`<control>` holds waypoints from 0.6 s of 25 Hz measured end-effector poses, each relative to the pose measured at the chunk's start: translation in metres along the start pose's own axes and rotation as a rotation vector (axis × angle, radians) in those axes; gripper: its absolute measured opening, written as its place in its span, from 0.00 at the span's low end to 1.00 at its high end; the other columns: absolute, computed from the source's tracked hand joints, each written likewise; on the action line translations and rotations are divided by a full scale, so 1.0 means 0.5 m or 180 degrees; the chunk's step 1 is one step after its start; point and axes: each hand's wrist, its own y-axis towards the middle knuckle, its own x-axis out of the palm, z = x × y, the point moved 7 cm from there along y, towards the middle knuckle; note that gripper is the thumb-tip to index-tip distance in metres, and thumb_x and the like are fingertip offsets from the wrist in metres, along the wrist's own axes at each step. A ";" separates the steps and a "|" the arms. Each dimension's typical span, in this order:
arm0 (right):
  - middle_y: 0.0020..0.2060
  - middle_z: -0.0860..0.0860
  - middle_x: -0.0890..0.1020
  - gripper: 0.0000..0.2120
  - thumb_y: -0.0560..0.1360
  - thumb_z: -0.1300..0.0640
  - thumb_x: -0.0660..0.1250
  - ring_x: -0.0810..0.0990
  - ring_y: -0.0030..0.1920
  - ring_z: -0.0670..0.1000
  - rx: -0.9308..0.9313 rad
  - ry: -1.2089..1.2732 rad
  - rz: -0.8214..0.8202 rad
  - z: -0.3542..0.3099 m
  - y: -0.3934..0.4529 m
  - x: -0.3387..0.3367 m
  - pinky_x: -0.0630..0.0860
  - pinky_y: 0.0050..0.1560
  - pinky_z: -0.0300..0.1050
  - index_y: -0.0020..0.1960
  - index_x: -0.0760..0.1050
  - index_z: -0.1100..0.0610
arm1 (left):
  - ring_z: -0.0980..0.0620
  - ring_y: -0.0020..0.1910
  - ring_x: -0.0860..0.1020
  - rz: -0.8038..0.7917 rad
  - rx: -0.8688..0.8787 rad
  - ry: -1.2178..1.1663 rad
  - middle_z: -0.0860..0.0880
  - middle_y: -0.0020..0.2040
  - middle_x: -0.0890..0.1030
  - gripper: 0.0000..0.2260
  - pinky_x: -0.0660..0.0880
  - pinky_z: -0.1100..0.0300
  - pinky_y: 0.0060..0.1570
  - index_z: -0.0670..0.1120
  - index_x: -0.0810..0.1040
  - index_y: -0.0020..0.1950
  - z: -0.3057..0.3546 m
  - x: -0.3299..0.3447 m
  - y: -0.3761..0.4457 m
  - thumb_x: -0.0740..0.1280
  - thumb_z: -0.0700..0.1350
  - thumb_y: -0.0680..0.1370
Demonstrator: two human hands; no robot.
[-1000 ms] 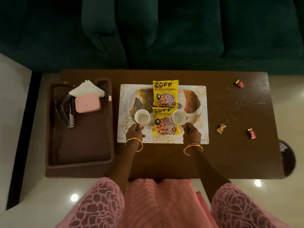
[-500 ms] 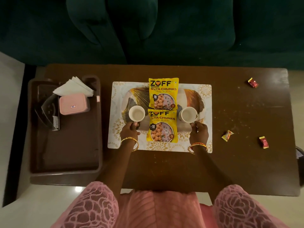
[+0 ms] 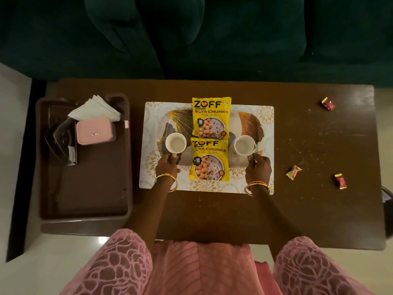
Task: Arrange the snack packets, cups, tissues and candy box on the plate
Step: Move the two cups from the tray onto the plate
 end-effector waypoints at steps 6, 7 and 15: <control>0.55 0.64 0.77 0.12 0.77 0.58 0.63 0.78 0.53 0.64 -0.0048 -0.0163 -0.0101 0.008 0.003 -0.010 0.75 0.54 0.55 0.57 0.78 0.64 | 0.34 0.46 0.81 -0.0003 0.0087 0.0400 0.39 0.57 0.81 0.15 0.79 0.55 0.42 0.42 0.76 0.60 0.008 -0.007 -0.007 0.56 0.49 0.81; 0.54 0.64 0.78 0.12 0.77 0.58 0.64 0.78 0.52 0.64 -0.0061 -0.0189 -0.0103 0.010 0.002 -0.012 0.75 0.53 0.54 0.56 0.78 0.63 | 0.34 0.47 0.81 -0.0029 0.0066 0.0444 0.39 0.56 0.82 0.16 0.79 0.49 0.49 0.43 0.77 0.58 0.006 -0.007 -0.007 0.57 0.50 0.80; 0.52 0.64 0.78 0.11 0.76 0.60 0.65 0.79 0.50 0.63 -0.0099 -0.0275 -0.0093 0.026 -0.021 -0.018 0.75 0.51 0.50 0.55 0.79 0.64 | 0.49 0.27 0.75 -0.0081 -0.0223 0.0180 0.38 0.52 0.81 0.15 0.69 0.65 0.20 0.40 0.77 0.57 -0.019 -0.013 -0.017 0.58 0.48 0.80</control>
